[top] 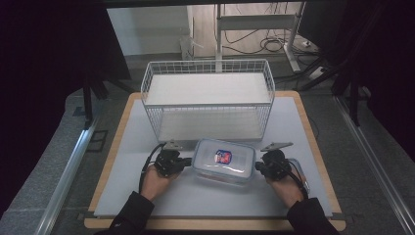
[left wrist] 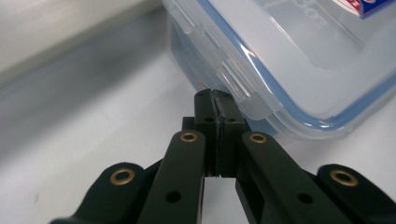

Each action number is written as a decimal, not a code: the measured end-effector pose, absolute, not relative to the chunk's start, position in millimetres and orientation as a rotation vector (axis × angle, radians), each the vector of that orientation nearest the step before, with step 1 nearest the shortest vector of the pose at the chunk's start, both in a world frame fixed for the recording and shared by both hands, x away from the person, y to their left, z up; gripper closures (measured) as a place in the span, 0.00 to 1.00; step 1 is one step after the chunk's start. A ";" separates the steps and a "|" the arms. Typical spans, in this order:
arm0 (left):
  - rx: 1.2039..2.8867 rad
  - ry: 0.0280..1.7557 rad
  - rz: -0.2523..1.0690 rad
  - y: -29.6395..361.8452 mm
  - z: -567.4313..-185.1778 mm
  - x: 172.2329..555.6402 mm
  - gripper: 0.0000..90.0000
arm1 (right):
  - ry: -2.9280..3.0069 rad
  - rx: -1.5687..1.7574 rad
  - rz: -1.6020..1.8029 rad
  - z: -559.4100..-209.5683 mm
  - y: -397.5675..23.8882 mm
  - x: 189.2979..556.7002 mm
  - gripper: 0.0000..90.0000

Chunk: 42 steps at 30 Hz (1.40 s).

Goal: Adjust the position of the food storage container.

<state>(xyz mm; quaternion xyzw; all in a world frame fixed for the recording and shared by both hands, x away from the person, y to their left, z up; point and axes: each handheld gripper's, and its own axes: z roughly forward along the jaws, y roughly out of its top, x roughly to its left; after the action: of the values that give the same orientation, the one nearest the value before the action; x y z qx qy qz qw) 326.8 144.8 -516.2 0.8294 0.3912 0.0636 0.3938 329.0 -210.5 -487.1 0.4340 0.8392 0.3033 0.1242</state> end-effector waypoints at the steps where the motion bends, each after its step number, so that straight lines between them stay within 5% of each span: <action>1: 2.110 0.996 0.160 147.6 -515.5 321.4 1.00 | 2.454 1.269 0.884 -486.9 -209.4 329.4 1.00; 20: 2.087 1.073 0.196 171.8 -514.8 287.0 0.98 | 2.548 1.139 0.966 -491.6 -186.1 320.3 1.00; 33: 2.043 1.034 0.283 182.2 -506.1 267.1 0.97 | 2.449 1.144 0.843 -481.4 -243.5 268.2 1.00; 42: 2.050 1.046 0.304 186.0 -508.1 259.0 0.96 | 2.392 1.218 0.863 -481.5 -268.3 273.8 1.00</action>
<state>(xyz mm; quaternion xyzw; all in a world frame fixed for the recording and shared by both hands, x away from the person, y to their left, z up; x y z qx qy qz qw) 259.0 186.0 -508.1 0.8100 0.4131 0.1201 0.3986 273.8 -268.3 -481.5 0.4263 0.8374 0.3023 0.1602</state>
